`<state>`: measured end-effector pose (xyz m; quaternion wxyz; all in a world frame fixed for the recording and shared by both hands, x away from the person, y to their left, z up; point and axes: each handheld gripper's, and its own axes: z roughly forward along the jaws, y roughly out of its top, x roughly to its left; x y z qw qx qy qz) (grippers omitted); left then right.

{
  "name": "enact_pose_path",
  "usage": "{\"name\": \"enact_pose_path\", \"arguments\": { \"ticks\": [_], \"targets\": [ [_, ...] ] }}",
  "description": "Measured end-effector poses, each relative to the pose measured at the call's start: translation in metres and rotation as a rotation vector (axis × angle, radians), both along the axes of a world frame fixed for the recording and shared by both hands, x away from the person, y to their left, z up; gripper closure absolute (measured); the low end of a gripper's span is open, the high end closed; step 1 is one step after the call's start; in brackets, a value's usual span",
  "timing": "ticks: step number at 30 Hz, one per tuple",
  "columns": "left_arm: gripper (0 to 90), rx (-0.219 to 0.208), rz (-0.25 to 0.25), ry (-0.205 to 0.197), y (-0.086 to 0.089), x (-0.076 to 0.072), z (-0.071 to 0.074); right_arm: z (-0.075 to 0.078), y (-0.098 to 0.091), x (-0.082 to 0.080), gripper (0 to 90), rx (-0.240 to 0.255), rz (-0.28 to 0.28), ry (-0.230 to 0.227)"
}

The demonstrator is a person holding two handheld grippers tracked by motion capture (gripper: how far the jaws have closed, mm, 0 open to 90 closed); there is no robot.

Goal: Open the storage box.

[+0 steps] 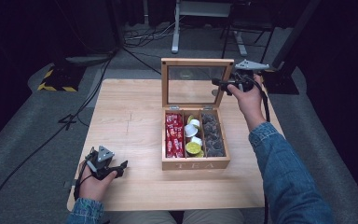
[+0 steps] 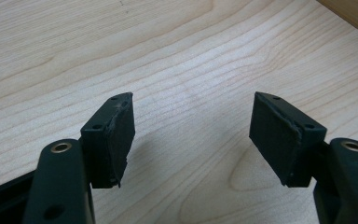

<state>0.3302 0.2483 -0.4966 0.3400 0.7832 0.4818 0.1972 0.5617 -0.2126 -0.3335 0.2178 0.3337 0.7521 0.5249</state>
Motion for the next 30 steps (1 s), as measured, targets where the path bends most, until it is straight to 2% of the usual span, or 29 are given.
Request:
{"name": "enact_pose_path", "arguments": {
  "ticks": [3, 8, 11, 19, 30],
  "targets": [
    [31.5, 0.004, 0.000, 0.002, -0.001, 0.001, 0.000, -0.008, 0.001, 0.005, 41.4, -0.008, -0.001, 0.029],
    [31.4, 0.005, -0.003, 0.003, -0.002, 0.002, -0.001, -0.017, 0.001, 0.008, 41.0, 0.001, -0.010, 0.042],
    [31.4, -0.003, 0.002, 0.005, -0.002, 0.003, -0.002, -0.021, 0.002, 0.011, 41.1, -0.012, -0.015, 0.055],
    [30.1, -0.002, -0.011, 0.022, -0.003, 0.005, -0.006, -0.027, 0.004, 0.014, 40.1, -0.012, -0.028, 0.054],
    [27.9, -0.002, -0.019, 0.022, -0.003, 0.006, -0.007, -0.036, 0.006, 0.020, 39.6, -0.004, -0.058, 0.068]
  ]
}}
